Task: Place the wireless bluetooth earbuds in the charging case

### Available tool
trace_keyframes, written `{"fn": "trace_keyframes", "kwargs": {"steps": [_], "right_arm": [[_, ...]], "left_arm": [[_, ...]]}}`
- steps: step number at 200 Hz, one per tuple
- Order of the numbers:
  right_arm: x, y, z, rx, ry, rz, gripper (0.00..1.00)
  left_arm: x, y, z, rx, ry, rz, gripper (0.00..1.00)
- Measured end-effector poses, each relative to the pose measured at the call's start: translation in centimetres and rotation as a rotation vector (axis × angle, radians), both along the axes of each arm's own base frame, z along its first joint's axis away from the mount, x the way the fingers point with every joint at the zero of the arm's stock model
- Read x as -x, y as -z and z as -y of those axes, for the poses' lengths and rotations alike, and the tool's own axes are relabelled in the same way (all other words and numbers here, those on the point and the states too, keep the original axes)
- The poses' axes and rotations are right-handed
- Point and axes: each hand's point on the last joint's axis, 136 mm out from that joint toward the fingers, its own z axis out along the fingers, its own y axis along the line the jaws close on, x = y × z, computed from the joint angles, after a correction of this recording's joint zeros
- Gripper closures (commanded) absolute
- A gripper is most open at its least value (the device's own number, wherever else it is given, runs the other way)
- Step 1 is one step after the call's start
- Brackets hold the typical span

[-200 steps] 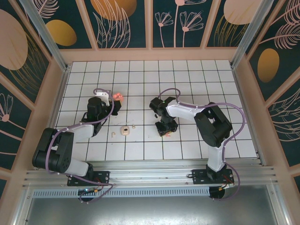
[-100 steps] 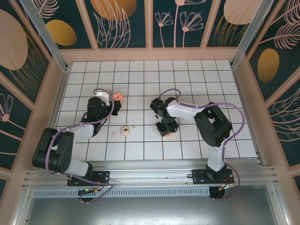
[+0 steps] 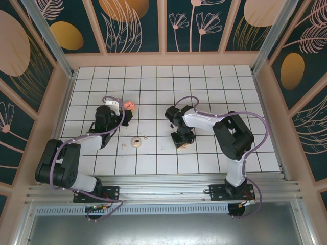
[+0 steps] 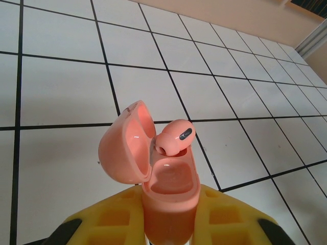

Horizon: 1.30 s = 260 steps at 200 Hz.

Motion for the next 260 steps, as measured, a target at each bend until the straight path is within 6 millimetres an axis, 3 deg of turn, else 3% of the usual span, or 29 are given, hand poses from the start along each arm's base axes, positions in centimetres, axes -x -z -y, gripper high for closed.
{"fn": "trace_keyframes", "kwargs": {"steps": [71,103,119,140,170,203,260], "right_arm": [[-0.1,-0.1,0.1,-0.005,0.006,-0.002,0.78],[-2.6,-1.5,-0.8,-0.099,0.047,0.096,0.80],[-4.9,-3.5,-1.7,-0.211,0.093,0.198,0.79],[-7.9,-8.1,-3.7,-0.423,0.135,0.361,0.80],[-10.1,-14.3,-6.8,-0.689,0.108,0.538,0.80],[-10.4,-18.6,-8.6,-0.911,0.064,0.667,0.79],[-8.3,-22.7,-9.6,-1.196,0.015,0.741,0.78]], "left_arm": [[0.2,0.1,0.2,0.000,0.019,-0.002,0.92],[0.6,-0.8,1.2,0.031,0.077,0.039,0.92],[1.0,-1.5,1.7,0.053,0.110,0.089,0.92],[1.8,-2.4,2.5,0.073,0.153,0.160,0.92],[3.2,-4.4,5.3,0.042,0.265,0.303,0.93],[4.7,-6.8,8.7,0.026,0.373,0.475,0.94],[4.9,-7.1,10.0,0.009,0.415,0.598,0.94]]}}
